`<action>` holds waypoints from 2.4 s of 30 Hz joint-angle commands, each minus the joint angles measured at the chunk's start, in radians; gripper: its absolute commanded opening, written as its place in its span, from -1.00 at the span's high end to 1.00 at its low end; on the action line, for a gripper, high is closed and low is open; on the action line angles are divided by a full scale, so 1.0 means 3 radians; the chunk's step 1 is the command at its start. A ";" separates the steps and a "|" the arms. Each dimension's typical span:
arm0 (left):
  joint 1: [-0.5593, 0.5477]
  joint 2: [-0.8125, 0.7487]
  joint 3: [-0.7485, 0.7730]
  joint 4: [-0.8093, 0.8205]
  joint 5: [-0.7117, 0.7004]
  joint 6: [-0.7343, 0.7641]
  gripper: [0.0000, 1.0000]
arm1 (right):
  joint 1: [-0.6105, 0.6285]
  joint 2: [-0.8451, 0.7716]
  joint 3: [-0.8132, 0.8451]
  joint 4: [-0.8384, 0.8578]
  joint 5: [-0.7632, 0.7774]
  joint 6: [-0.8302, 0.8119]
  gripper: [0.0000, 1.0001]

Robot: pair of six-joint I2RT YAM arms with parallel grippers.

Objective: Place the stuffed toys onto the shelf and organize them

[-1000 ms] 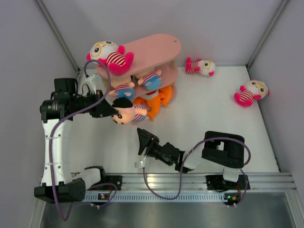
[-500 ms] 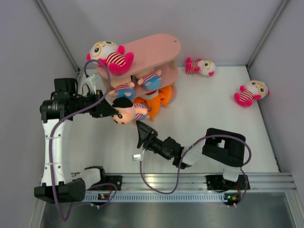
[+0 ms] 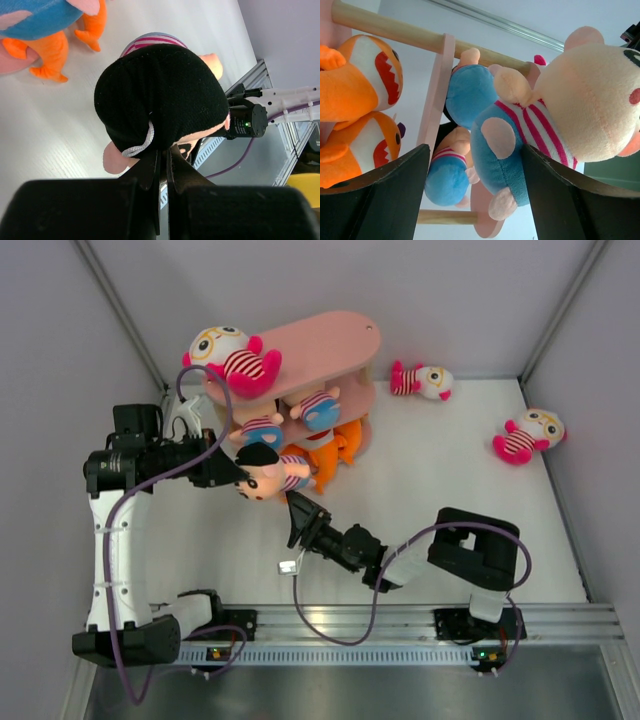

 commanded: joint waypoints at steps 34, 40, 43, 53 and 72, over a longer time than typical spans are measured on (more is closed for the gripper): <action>0.0012 -0.0015 0.0181 -0.0007 0.0213 0.0044 1.00 | -0.0086 -0.0084 0.0562 0.1391 -0.0183 -0.1399 1.00; 0.0012 0.0041 0.0303 -0.0012 0.0106 0.0070 1.00 | 0.0087 -0.0333 0.0353 0.1085 0.0302 -0.1128 1.00; 0.0012 0.0102 0.0365 -0.0012 0.0070 0.0075 1.00 | 0.0246 -0.0467 0.0271 0.0886 0.0538 -0.0949 1.00; 0.0012 0.0225 0.0482 -0.0012 -0.0032 0.0075 0.99 | 0.0517 -0.0743 0.0117 0.0512 0.0830 -0.0714 1.00; 0.0012 0.0287 0.0636 -0.0018 -0.0083 0.0300 -0.45 | 0.0998 -0.2139 0.0449 -0.3317 0.1525 0.2834 1.00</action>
